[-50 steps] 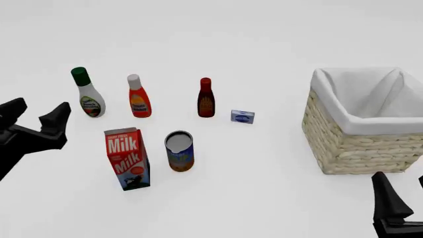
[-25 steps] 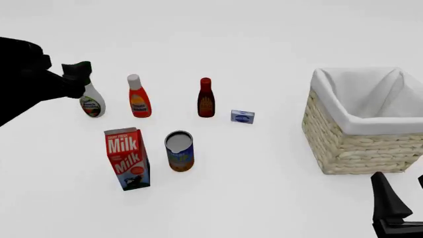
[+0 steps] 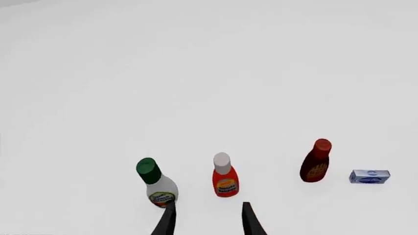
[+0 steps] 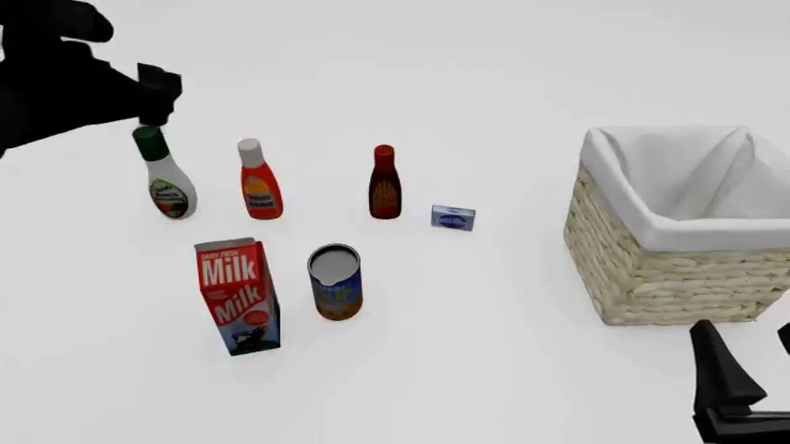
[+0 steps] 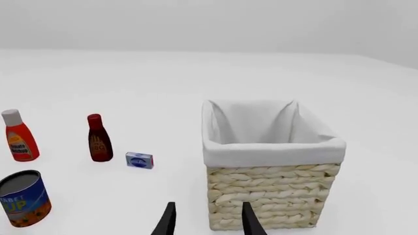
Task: Pick the ketchup and place it in the basket.
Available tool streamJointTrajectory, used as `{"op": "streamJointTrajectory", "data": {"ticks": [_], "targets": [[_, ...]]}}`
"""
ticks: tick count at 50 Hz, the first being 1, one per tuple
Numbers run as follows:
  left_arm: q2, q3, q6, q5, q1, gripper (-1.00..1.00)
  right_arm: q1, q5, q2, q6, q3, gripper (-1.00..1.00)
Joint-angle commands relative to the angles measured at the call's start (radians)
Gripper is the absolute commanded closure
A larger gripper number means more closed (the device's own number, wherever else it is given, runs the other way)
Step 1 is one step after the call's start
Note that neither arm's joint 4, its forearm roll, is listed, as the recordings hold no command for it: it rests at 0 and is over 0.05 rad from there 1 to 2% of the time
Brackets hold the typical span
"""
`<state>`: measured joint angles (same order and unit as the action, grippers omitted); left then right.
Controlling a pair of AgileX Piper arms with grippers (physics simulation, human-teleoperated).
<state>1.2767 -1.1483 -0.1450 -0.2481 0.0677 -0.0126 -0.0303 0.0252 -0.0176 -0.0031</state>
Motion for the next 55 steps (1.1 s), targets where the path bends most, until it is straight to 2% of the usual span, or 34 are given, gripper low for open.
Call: {"op": "streamJointTrajectory", "data": {"ticks": [1,5,25,36,55], "targets": [[0.122,-0.127,-0.014,-0.061,-0.025,-1.0,0.001,-0.015,0.02,0.001,0.001,-1.0],[0.163,-0.159,0.015,-0.079,-0.005,-1.0,0.001,-0.023,0.03,0.003,0.002,-1.0],[0.346,-0.289,-0.009,-0.048,-0.023,-1.0,0.002,-0.06,0.076,0.006,0.003,-1.0],[0.427,-0.324,-0.018,-0.016,-0.037,-1.0,0.001,-0.076,0.097,0.004,0.003,-1.0],[0.53,-0.378,-0.014,0.008,-0.011,-1.0,0.0,-0.109,0.139,0.007,0.003,-1.0]]}}
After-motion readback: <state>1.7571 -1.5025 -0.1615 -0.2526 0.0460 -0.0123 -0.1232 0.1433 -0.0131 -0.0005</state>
